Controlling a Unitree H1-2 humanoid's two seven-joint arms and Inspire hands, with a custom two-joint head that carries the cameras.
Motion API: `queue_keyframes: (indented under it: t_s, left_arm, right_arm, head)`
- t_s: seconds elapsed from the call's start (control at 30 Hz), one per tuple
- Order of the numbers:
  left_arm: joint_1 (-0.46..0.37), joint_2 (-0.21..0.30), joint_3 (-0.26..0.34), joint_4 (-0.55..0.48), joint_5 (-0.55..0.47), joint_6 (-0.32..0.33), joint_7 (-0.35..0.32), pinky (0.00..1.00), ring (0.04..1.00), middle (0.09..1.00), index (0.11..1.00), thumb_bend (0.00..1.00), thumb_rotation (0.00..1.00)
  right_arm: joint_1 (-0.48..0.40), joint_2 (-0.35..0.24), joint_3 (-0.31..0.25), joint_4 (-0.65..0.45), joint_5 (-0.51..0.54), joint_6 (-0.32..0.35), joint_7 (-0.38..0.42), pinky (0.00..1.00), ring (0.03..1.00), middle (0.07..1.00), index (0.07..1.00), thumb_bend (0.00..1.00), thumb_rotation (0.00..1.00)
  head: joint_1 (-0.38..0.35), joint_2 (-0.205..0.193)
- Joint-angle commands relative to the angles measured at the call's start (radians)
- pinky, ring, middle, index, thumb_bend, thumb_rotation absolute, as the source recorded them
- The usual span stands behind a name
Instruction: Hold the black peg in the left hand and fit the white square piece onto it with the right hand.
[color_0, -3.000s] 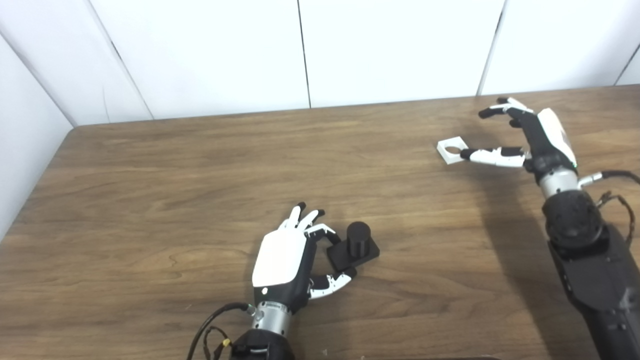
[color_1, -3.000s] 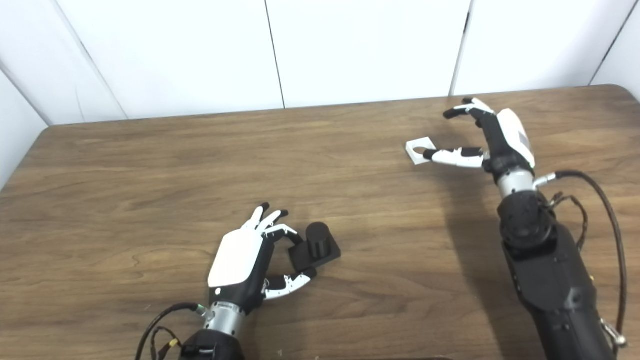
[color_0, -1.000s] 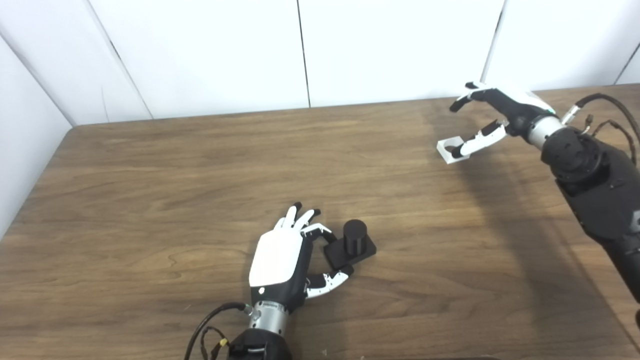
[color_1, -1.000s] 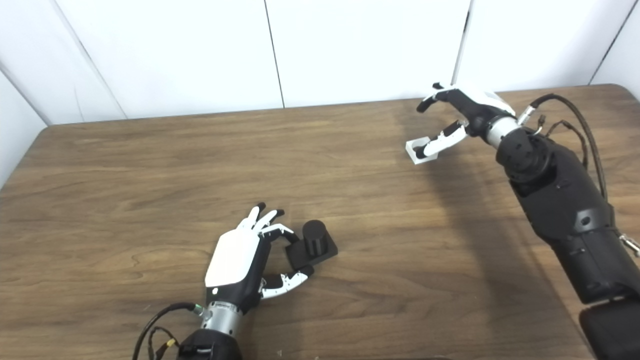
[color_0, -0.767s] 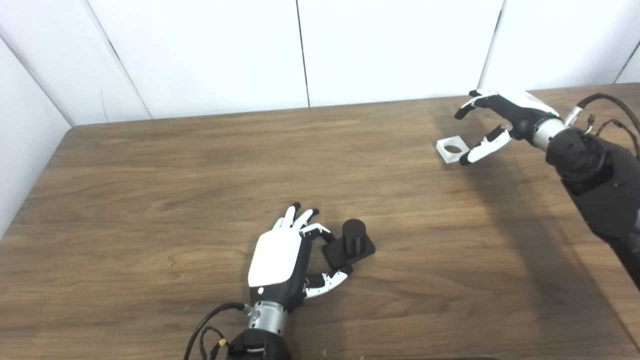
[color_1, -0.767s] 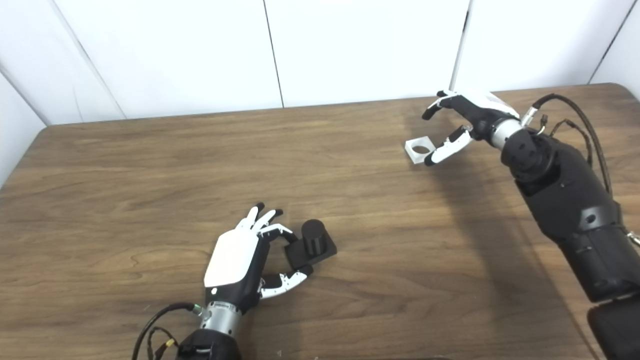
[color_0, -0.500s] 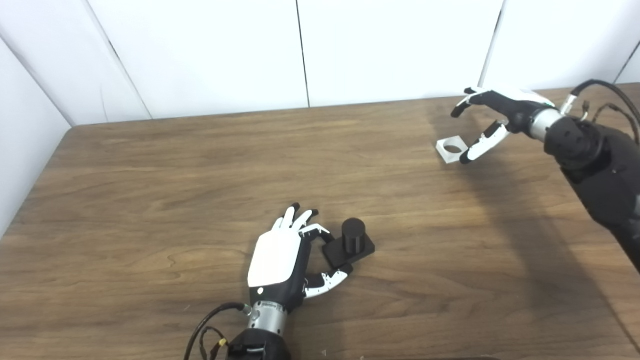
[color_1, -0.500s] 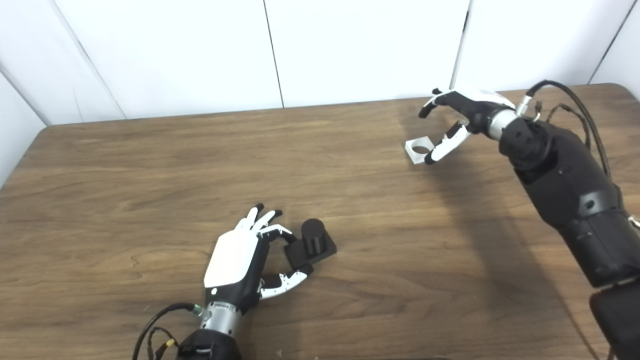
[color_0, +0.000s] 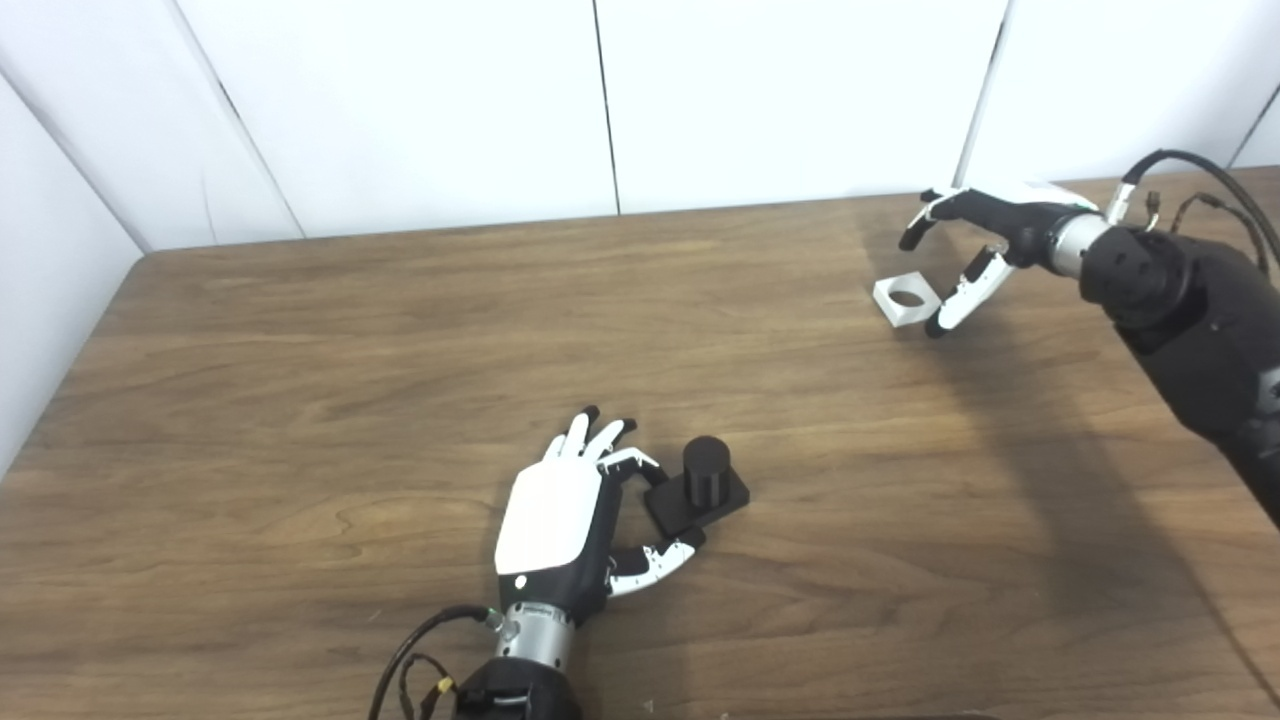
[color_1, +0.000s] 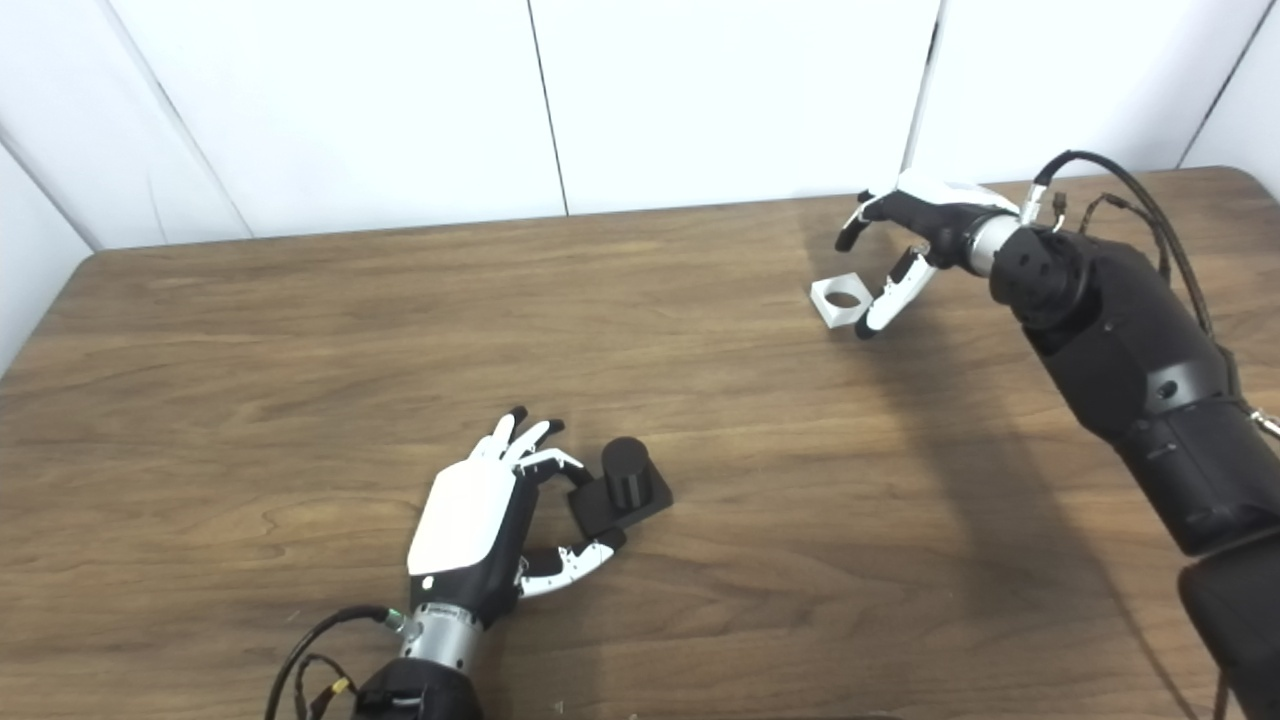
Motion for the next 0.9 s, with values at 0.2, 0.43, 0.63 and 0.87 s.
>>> queue_keyframes:
  t_s: [0.2, 0.43, 0.63, 0.87]
  left_arm:
    - [0.003, -0.025, 0.005, -0.013, 0.007, -0.006, 0.023, 0.95, 1.000, 0.912, 0.588, 0.52, 0.42]
    - [0.007, -0.022, 0.004, -0.012, 0.008, -0.007, 0.022, 0.95, 1.000, 0.908, 0.586, 0.53, 0.39]
    - [0.007, -0.021, 0.003, -0.016, 0.011, -0.007, 0.020, 0.95, 1.000, 0.911, 0.584, 0.53, 0.40]
    - [0.007, -0.021, 0.003, -0.016, 0.011, -0.008, 0.021, 0.94, 1.000, 0.910, 0.582, 0.53, 0.41]
  right_arm:
    - [-0.087, -0.015, 0.020, 0.010, -0.035, -0.052, 0.004, 0.96, 1.000, 0.975, 0.746, 0.93, 0.16]
    - [-0.063, 0.003, -0.002, -0.001, -0.025, -0.049, -0.028, 0.95, 1.000, 0.967, 0.739, 0.93, 0.17]
    - [-0.056, 0.017, -0.001, -0.017, -0.035, -0.025, -0.021, 0.96, 1.000, 0.969, 0.746, 0.92, 0.19]
    - [-0.055, 0.032, -0.002, -0.009, -0.037, -0.019, -0.019, 0.95, 1.000, 0.970, 0.744, 0.92, 0.18]
  head:
    - [0.001, 0.003]
    - [0.005, 0.001]
    - [0.006, 0.002]
    - [0.006, 0.002]
